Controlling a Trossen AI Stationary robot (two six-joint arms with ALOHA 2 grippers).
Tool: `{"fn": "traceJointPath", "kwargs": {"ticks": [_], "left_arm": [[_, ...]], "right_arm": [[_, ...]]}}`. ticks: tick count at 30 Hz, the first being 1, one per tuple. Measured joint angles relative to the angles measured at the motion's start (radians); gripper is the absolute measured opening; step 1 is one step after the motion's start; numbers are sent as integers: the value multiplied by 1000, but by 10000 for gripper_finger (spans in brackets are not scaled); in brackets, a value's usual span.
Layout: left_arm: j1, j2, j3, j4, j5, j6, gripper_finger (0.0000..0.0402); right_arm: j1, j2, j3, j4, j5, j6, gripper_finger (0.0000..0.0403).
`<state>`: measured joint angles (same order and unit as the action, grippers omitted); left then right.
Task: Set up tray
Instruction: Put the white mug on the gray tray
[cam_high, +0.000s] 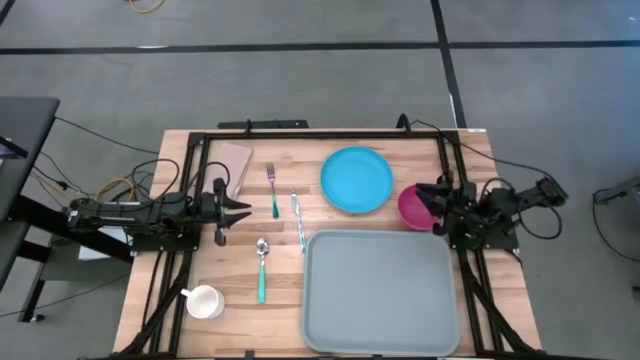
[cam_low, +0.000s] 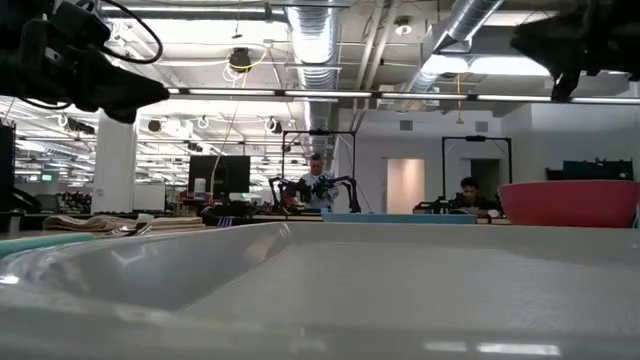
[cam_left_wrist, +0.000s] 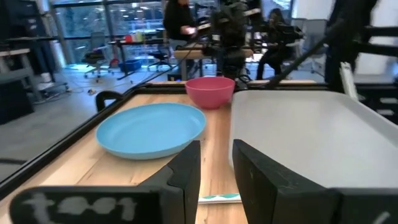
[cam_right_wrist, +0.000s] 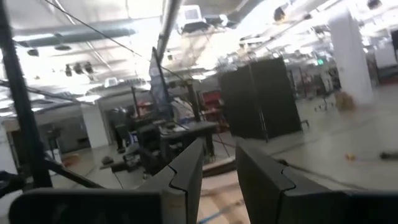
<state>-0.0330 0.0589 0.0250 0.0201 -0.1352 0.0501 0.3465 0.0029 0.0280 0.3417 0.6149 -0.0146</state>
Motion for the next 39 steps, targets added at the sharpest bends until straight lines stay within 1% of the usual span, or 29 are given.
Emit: {"fn": "traceJointPath", "kwargs": {"ticks": [3,5,8,10,12,14,19,21,22,26,30,35,39], "left_arm": [[0,0,-1,13,-15,24,82],[0,0,-1,40,-62,25,82],[0,0,-1,95,-121,26,82],[0,0,-1,118,-130,25,82],[0,0,-1,127,-110,15,82],[0,0,-1,141,-93,6,82],[0,0,-2,218,-90,14,82],[0,0,-1,251,-91,14,82],[0,0,-1,263,-91,17,82],[0,0,-1,306,-92,49,82],[0,0,-1,319,-92,63,82],[0,0,-1,334,-91,80,82],[0,0,-1,334,-90,95,82]], "right_arm": [[-35,0,0,-55,16,49,91],[-58,0,0,-85,37,74,91],[-86,0,0,-116,38,69,91],[-103,0,0,-116,36,48,91],[-116,0,0,-104,27,37,91],[-128,0,0,-79,-36,35,91],[-166,14,17,31,-316,-20,91],[-177,33,58,33,-375,-43,91],[-181,49,86,29,-379,-45,91],[-197,165,213,-46,-379,-44,92],[-199,363,375,-129,-379,-39,102],[-199,633,603,-307,-370,-51,132],[-199,804,783,-470,-301,-88,169]]}}
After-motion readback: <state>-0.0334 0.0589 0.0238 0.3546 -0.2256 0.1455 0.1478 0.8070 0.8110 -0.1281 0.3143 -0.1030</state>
